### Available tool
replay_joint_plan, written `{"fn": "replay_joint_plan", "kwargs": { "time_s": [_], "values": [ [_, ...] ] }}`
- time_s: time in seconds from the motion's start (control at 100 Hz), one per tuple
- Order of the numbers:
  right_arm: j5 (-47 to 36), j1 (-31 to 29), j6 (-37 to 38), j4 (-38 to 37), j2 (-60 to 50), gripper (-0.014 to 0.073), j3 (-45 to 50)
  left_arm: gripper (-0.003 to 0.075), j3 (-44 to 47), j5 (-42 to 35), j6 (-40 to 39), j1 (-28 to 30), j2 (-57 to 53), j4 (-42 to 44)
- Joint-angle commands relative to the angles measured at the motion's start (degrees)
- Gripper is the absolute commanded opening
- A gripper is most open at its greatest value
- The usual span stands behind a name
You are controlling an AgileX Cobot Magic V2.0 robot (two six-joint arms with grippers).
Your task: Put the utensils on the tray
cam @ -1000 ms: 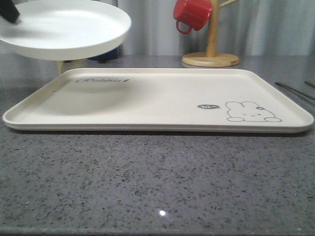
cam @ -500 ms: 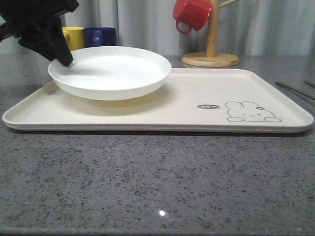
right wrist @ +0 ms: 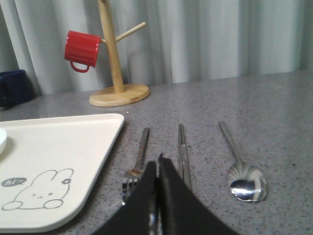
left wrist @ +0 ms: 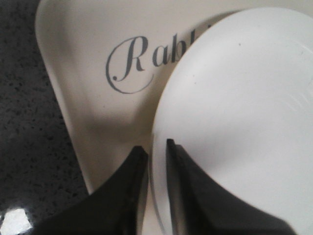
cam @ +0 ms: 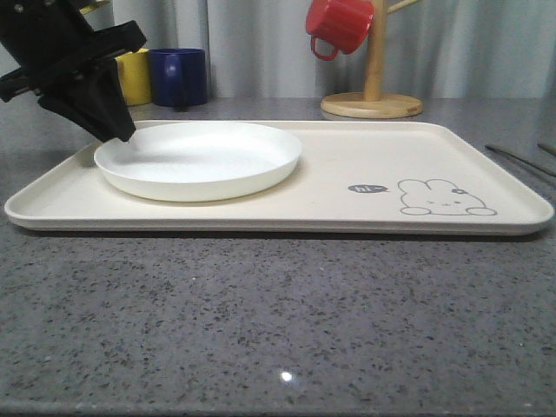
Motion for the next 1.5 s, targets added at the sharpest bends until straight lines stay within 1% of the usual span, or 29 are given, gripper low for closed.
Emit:
{"fn": "replay_joint_plan", "kwargs": {
  "time_s": [0.0,0.06,0.11,0.33,0.45,0.6,0.89,1.25,1.39,1.49],
  "values": [
    [-4.36,-0.23,-0.51,-0.02,-1.34,-0.0068,-1.03,0.0230,-1.92,-1.42,-0.74,-0.40,-2.89,-2.29],
    [-4.36,-0.23,-0.51,-0.02,-1.34,-0.0068,-1.03,0.0289,-1.92,-1.57,-0.74,-0.40,-2.89,-2.29],
    [-4.36,-0.23,-0.51,-0.02,-1.34,-0.0068,-1.03,0.0310,-1.92,-1.63,-0.74,-0.40,-2.89,-2.29],
    [-4.36,-0.23,-0.51,-0.02,-1.34,-0.0068,-1.03,0.0308,-1.92,-5.34,-0.74,-0.40,-5.44,-2.29],
    [-4.36,-0.23,-0.51,-0.02,-1.34,-0.0068,-1.03,0.0308,-1.52,-7.86,-0.74,-0.40,-9.69,-1.22],
    [-4.36,-0.23,-0.51,-0.02,-1.34,-0.0068,-1.03,0.0308,2.45,-13.54,-0.74,-0.29,-16.67,0.47],
    [-4.36,-0.23,-0.51,-0.02,-1.34,-0.0068,-1.03,0.0308,18.55,-27.48,-0.74,-0.29,-35.29,4.18],
    [-4.36,-0.23,-0.51,-0.02,-1.34,-0.0068,-1.03,0.0308,39.70,-42.84,-0.74,-0.29,-58.35,5.72],
    [-4.36,-0.23,-0.51,-0.02,-1.34,-0.0068,-1.03,0.0308,46.87,-46.70,-0.74,-0.29,-66.32,5.72],
    [-4.36,-0.23,-0.51,-0.02,-1.34,-0.0068,-1.03,0.0308,51.04,-47.56,-0.74,-0.29,-71.16,5.86]
  ]
}}
